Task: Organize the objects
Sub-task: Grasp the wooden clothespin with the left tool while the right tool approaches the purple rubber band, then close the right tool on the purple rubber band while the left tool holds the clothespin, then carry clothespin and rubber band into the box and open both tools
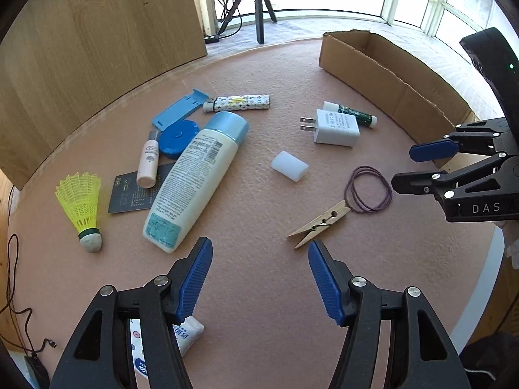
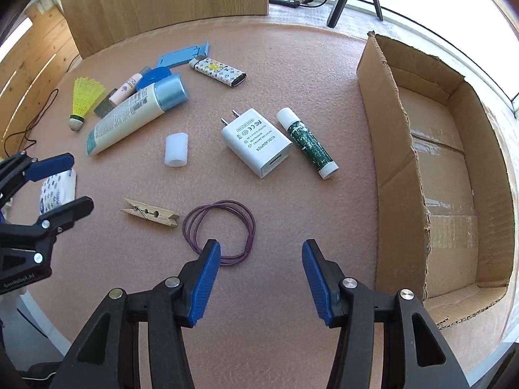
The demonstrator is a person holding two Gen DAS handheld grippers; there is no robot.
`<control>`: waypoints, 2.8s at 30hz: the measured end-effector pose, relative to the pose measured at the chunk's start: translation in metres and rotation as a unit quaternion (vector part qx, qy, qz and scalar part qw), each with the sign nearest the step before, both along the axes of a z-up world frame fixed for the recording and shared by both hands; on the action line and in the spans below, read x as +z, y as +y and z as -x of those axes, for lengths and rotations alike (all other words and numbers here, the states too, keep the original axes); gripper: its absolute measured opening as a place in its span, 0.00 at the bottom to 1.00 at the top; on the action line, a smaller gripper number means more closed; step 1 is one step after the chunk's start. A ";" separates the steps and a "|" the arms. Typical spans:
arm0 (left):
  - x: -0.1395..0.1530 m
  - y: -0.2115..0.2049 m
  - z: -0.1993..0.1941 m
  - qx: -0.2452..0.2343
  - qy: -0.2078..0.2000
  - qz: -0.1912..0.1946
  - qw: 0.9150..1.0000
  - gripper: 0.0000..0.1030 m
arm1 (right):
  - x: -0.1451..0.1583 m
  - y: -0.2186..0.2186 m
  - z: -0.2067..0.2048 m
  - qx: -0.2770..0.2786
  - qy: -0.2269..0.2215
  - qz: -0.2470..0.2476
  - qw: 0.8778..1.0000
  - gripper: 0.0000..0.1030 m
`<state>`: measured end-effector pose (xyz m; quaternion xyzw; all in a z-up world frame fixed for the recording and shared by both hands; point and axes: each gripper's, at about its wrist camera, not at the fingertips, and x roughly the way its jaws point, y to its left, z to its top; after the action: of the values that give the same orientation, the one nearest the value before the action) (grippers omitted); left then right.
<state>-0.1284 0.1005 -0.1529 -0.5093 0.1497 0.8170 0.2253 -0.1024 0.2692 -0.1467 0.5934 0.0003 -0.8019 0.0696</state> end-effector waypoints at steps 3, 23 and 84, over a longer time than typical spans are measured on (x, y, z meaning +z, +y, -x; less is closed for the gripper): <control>-0.006 0.024 -0.006 -0.022 -0.008 0.000 1.000 0.63 | 0.008 0.008 -0.008 -0.023 0.015 0.026 0.999 0.47; -0.026 0.029 0.000 0.014 -0.041 -0.028 0.999 0.33 | -0.007 0.010 -0.006 -0.048 0.011 0.051 0.997 0.47; 0.058 0.064 0.006 0.095 0.012 -0.139 0.986 0.13 | 0.097 0.077 -0.024 -0.050 0.136 0.057 0.988 0.04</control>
<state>-0.1343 0.1642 -0.0951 -0.4755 -0.0114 0.8533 0.2134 -0.0783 0.3465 -0.0493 0.4729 -0.0653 -0.8765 0.0623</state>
